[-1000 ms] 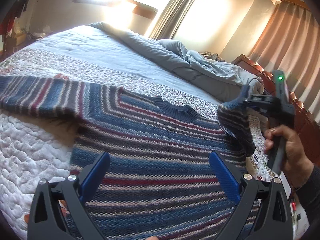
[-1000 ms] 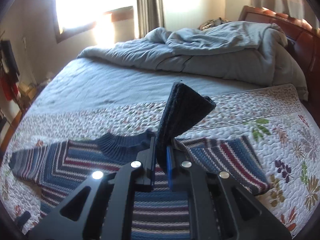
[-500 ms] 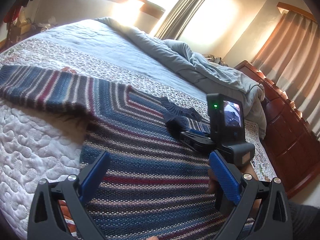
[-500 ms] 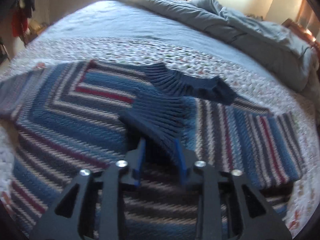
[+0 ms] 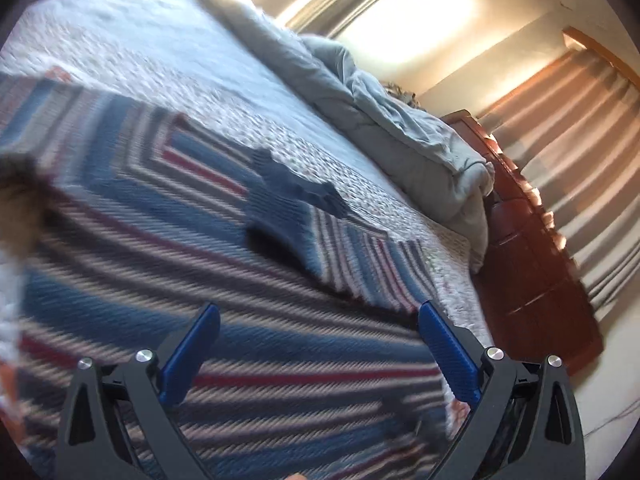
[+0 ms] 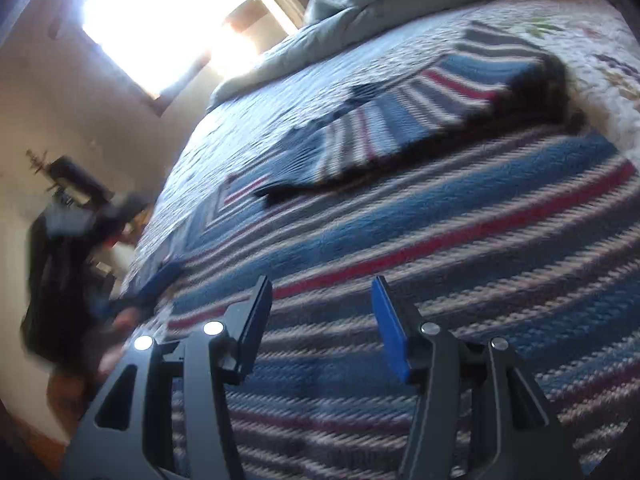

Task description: Fold small clothes

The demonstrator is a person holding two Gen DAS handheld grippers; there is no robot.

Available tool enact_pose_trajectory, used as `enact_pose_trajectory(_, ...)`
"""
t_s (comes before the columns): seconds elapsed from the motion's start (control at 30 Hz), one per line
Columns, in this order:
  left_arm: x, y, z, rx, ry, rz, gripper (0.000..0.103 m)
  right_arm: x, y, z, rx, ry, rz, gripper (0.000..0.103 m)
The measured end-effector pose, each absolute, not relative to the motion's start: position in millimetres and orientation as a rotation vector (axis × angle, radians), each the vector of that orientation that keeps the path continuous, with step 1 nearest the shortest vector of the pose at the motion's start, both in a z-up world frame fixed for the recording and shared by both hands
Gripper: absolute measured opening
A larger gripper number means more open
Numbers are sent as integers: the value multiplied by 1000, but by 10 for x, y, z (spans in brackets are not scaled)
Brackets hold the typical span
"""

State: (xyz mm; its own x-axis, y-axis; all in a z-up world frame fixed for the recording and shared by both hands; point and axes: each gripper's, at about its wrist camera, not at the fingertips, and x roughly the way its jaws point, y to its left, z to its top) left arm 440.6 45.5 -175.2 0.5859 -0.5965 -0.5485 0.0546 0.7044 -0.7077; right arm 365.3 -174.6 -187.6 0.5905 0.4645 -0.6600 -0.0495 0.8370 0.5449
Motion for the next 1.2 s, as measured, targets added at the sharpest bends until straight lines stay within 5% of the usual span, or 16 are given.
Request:
enact_pose_trajectory(0.2,5314,43,-2168,-856,1084,-352,99,3584,-1498,-1745,400,863,410,62)
enact_pose_trajectory(0.47,5624,-44,-2367,-834,1147,-224,99,3622,-1903,-1611,505,822,376,67)
enact_pose_trajectory(0.67,5639,0,-2364,-788,1175,-165,57,3655,-1956,-1652,550,841,367,68)
enact_pose_trajectory(0.73,5652,41,-2378,-798,1194,-164,29,3652,-1944,-1645,540,836,369,68)
enact_pose_trajectory(0.8,5633,83,-2345,-766,1188,-149,16,3665,-1933,-1670,537,841,370,69)
enact_pose_trajectory(1.2,5746,261,-1778,-573,1049,-180,9,3739,-1910,-1760,529,860,375,69)
